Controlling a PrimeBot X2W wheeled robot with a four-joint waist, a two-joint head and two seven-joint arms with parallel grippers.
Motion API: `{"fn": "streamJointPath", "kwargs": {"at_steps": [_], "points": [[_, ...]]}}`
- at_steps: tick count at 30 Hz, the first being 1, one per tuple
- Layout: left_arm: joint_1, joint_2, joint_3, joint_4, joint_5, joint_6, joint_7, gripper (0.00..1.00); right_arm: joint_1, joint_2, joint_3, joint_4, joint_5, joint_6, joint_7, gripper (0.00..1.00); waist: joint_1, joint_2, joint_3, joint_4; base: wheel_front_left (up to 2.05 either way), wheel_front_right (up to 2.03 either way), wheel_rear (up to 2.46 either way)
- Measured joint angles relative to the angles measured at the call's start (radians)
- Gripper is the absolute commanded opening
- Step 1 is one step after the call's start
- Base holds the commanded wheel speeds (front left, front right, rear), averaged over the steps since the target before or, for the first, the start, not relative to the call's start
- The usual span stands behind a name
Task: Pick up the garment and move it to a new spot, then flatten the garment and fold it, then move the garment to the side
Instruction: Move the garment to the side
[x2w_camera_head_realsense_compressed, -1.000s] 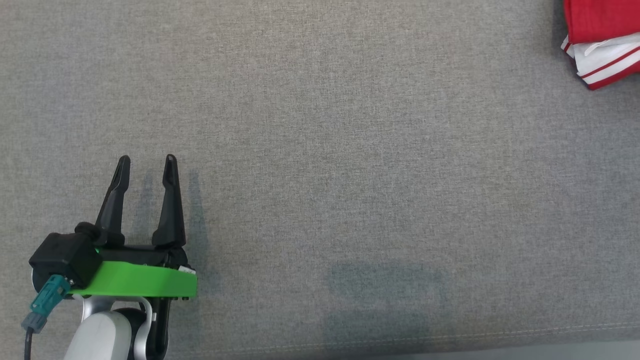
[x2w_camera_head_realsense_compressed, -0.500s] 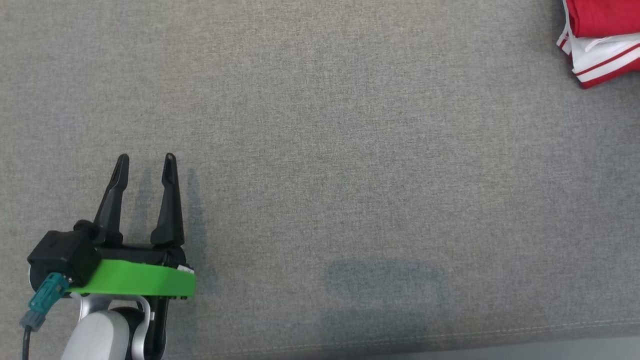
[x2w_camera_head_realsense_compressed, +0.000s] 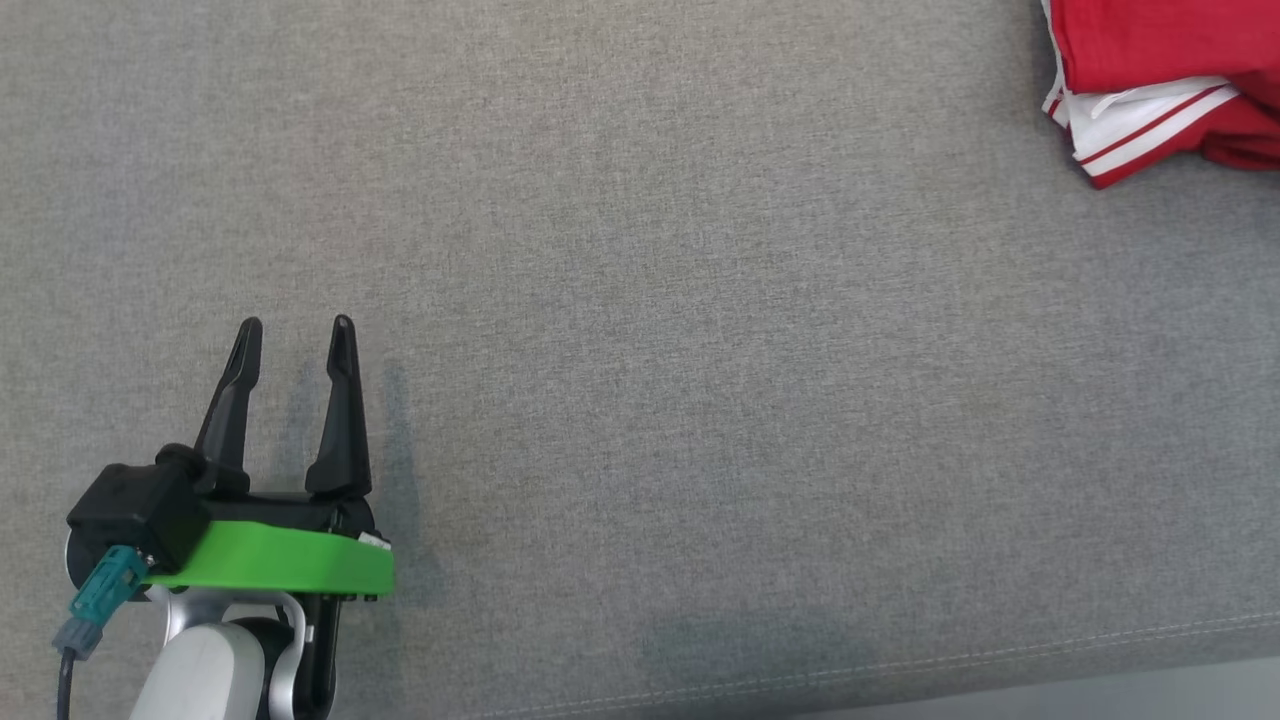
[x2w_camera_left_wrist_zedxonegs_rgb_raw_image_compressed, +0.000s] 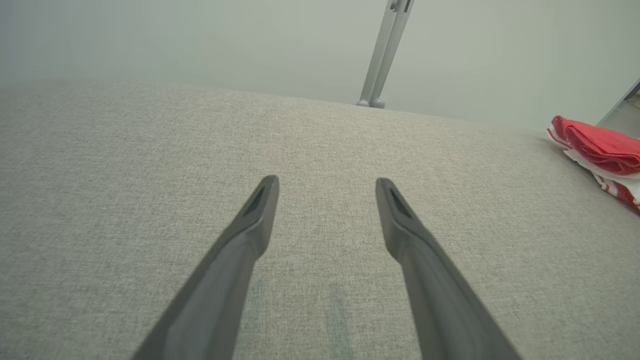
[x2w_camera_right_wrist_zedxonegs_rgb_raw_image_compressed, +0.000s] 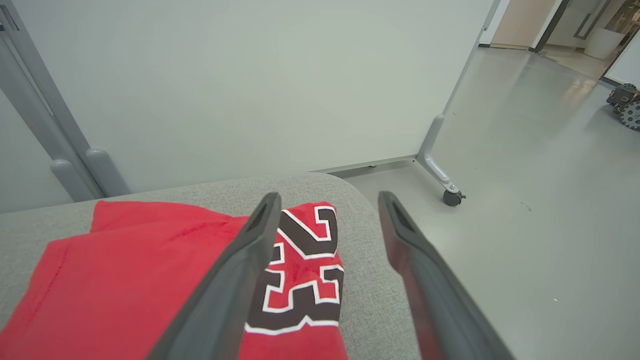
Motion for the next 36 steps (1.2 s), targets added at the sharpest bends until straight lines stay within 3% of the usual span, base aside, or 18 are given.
{"fn": "streamJointPath", "kwargs": {"at_steps": [4, 12, 25, 36], "points": [[0.000, -0.001, -0.006, 0.008, -0.002, -0.001, -0.008, 1.00, -0.018, 0.029, 0.012, -0.041, -0.022, 0.004, -0.044, 1.00, 0.0000, 0.0000, -0.032, -0.017, 0.00, 0.00, 0.00], [-0.002, -0.034, -0.003, 0.036, -0.020, -0.003, -0.035, 1.00, -0.007, 0.139, 0.050, -0.154, -0.069, 0.045, -0.050, 1.00, 0.0000, 0.0000, -0.119, -0.067, 0.00, 0.00, 0.00], [0.005, -0.057, 0.008, 0.097, -0.022, -0.010, -0.053, 1.00, 0.218, 0.254, -0.009, -0.370, -0.116, 0.026, -0.050, 1.00, 0.0000, 0.0000, -0.257, -0.120, 0.00, 0.00, 0.00], [0.073, -0.061, 0.041, 0.157, 0.020, 0.003, -0.062, 1.00, 0.463, 0.317, -0.054, -0.509, -0.195, 0.007, -0.050, 1.00, 0.0000, 0.0000, -0.327, -0.094, 0.00, 0.00, 0.00]]}}
